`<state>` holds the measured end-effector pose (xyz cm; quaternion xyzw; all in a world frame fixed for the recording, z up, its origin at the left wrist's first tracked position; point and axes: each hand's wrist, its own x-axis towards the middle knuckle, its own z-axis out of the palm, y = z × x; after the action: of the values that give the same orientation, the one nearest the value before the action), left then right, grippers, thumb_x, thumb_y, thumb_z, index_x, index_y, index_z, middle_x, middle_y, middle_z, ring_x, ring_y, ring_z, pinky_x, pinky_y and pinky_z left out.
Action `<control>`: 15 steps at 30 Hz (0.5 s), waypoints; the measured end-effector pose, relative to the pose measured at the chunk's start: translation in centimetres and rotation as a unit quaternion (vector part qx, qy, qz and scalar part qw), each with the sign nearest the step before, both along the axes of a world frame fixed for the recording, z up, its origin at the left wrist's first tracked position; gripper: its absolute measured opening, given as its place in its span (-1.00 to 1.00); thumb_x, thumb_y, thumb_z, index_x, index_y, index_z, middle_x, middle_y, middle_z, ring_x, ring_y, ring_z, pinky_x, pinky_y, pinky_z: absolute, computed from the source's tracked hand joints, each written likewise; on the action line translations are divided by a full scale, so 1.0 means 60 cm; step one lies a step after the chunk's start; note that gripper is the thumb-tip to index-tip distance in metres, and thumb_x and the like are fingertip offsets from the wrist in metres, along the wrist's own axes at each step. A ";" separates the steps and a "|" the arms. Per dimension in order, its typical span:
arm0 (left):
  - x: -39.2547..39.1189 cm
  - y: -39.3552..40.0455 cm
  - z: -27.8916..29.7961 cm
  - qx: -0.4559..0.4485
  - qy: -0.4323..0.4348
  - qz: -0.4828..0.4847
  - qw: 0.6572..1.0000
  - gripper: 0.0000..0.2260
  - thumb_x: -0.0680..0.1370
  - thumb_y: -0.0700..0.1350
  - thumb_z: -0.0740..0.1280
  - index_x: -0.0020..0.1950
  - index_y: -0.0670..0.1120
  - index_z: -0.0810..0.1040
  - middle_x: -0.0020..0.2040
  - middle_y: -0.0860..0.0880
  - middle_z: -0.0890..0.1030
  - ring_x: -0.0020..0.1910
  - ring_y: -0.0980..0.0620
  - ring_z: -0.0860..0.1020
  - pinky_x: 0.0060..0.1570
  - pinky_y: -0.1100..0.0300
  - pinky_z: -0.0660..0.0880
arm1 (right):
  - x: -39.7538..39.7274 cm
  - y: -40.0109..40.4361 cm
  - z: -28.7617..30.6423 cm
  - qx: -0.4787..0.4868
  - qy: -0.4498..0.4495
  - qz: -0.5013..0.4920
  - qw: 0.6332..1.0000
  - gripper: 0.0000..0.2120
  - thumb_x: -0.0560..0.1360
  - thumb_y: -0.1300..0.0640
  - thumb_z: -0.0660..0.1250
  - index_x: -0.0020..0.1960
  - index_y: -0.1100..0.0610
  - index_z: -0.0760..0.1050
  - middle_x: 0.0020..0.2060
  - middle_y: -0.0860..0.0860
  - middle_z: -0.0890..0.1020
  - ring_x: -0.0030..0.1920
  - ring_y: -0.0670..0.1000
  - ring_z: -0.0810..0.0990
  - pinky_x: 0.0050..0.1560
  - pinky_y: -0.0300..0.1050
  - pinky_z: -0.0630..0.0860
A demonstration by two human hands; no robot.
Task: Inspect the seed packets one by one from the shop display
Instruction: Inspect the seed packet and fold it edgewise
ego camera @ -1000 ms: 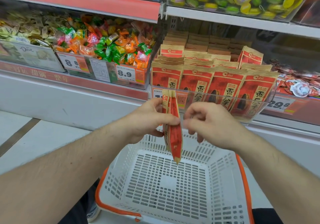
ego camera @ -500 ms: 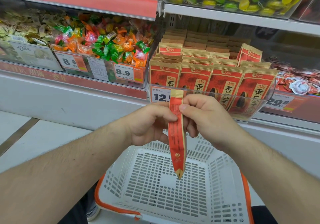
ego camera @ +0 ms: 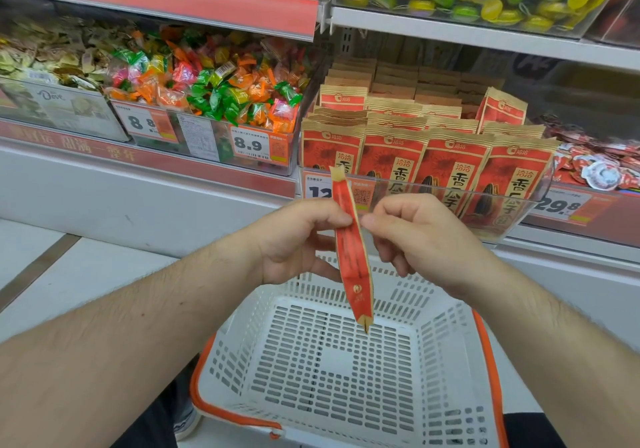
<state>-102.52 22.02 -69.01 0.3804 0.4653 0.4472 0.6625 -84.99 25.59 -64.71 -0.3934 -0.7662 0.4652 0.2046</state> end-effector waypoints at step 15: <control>-0.014 -0.003 0.014 -0.022 -0.059 0.064 0.996 -0.77 0.28 -0.12 0.34 -0.09 -0.12 0.50 0.11 -0.20 0.55 0.08 -0.24 0.52 0.00 -0.25 0.57 | 0.017 -0.006 0.014 0.028 -0.248 0.193 0.949 -0.77 0.60 0.16 0.31 -0.13 0.29 0.59 -0.55 -0.24 0.55 -0.51 -0.19 0.50 -0.41 -0.31 0.39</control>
<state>-103.36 21.87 -68.17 0.3078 0.4584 0.5000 0.6672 -83.96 25.24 -63.86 -0.3352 -0.8666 0.3621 -0.0745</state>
